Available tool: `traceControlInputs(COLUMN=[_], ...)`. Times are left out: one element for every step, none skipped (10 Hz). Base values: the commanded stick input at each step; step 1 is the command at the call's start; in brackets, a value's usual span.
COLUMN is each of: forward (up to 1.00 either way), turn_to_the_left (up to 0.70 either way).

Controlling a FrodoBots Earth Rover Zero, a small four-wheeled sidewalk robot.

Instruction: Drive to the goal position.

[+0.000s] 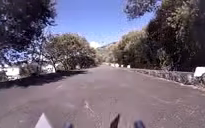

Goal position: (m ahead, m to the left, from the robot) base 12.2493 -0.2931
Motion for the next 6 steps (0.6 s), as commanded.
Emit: traceControlInputs(forward=[0.85, 0.85, 0.85, 0.85, 0.85, 0.85], turn_to_the_left=[0.00, 0.00, 0.00, 0.00, 0.00, 0.00])
